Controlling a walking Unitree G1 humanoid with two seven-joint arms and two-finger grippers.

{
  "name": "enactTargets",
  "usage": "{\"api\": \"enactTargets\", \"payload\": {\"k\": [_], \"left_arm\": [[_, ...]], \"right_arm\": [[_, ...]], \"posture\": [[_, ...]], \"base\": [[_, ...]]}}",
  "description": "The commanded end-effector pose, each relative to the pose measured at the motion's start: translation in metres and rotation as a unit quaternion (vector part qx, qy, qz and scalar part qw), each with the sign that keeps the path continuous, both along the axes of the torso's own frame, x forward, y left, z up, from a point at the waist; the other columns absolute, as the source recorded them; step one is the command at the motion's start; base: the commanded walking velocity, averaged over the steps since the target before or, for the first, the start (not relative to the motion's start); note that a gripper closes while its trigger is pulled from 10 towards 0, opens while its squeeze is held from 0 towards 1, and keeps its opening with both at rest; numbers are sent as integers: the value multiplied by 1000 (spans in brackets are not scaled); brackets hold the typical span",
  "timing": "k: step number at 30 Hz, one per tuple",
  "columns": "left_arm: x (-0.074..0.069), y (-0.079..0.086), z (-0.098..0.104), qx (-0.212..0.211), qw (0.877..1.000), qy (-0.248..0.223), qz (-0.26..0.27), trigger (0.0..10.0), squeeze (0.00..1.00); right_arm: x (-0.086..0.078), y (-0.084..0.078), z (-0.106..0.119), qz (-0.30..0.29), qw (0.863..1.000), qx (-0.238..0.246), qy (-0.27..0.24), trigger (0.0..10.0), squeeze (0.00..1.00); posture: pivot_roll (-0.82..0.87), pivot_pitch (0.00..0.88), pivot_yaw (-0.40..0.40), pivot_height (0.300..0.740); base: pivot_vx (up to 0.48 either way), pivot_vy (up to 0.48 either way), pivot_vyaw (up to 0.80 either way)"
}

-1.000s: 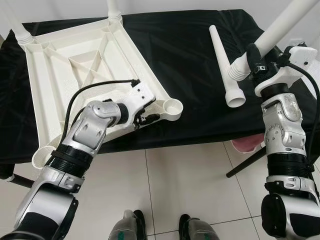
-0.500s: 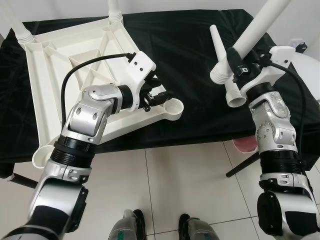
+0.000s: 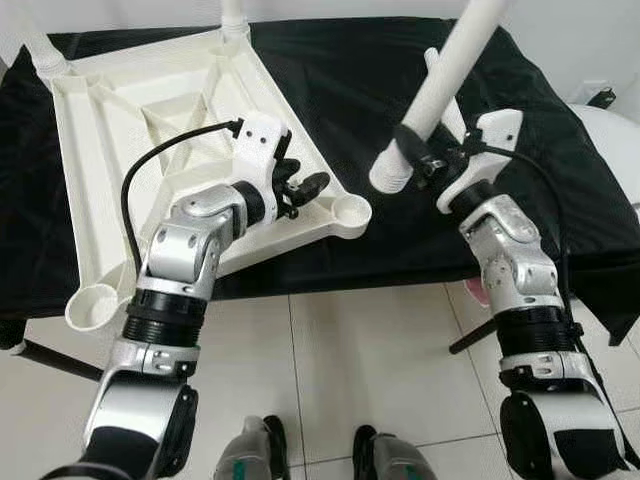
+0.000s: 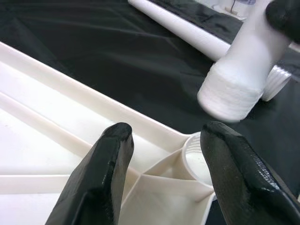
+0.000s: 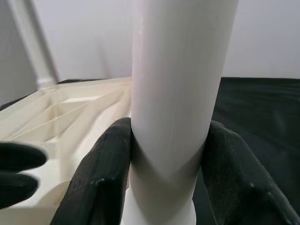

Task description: Building children table

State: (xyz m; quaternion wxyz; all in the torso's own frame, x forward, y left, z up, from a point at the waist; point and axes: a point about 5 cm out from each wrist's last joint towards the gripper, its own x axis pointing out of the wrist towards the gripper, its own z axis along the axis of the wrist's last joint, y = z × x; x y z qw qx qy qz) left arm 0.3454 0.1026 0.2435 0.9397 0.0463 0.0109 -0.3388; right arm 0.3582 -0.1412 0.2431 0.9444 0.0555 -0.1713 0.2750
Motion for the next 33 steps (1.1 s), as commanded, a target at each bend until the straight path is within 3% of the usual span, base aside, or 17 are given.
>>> {"api": "enactTargets", "payload": {"k": [1, 2, 12, 26, 33], "left_arm": [[-2, 2, -1, -4, 1000, -3, 21, 10000, 0], [-7, 3, 0, -4, 999, -21, 41, 10000, 0], [-17, 11, -11, -5, 993, -47, 108, 10000, 0], [-36, 0, -35, 22, 997, -30, 68, 10000, 0], [-37, -3, -38, 27, 997, -26, 67, 10000, 0]], "right_arm": [[-1, 6, -5, 30, 1000, -1, 8, 10000, 0], [-1, 13, -7, 66, 998, -2, 13, 10000, 0], [-1, 26, -8, 117, 993, -13, 5, 10000, 0], [0, 23, -10, 141, 989, -30, -5, 10000, 0], [1, 16, -9, 145, 988, -51, -15, 10000, 0]], "posture": [[-56, 181, -34, 740], [-51, 181, -40, 740], [-32, 170, -56, 740], [-31, 163, -52, 740], [-36, 174, -47, 740]], "base": [[0, 0, 0], [0, 0, 0], [0, 0, 0], [0, 0, 0], [0, 0, 0]]}}
